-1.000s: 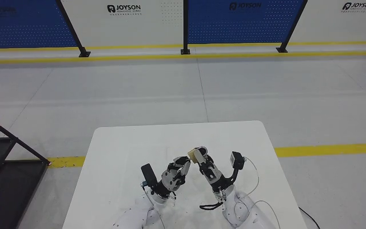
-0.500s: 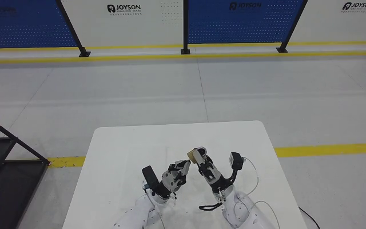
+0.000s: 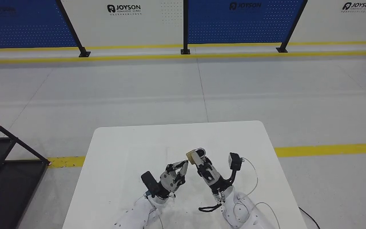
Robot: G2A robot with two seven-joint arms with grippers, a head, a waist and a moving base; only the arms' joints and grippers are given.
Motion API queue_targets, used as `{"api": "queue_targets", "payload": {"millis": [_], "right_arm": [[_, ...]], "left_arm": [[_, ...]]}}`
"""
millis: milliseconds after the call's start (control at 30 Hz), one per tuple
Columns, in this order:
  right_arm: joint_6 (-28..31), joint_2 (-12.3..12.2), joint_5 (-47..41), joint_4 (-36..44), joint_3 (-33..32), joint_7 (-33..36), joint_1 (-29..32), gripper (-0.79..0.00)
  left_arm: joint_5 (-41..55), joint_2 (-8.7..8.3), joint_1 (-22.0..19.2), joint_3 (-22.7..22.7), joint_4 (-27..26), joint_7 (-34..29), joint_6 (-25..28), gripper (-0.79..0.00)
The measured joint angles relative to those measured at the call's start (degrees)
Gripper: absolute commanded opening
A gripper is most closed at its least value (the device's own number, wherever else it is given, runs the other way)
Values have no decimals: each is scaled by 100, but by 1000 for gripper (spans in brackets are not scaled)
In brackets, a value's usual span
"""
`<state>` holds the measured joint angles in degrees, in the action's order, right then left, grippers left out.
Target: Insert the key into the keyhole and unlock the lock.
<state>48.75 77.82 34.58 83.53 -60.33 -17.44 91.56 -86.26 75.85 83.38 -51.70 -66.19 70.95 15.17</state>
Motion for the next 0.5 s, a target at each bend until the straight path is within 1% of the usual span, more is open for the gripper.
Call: {"api": "queue_targets", "payload": {"millis": [233, 500], "right_arm": [[-30, -10, -45, 31, -13, 99, 19, -785], [-52, -17, -65, 52, -23, 154, 27, -785]], "left_arm": [[-313, 14, -56, 25, 117, 144, -572, -785], [-464, 50, -134, 46, 234, 385, -1065, -785]]}}
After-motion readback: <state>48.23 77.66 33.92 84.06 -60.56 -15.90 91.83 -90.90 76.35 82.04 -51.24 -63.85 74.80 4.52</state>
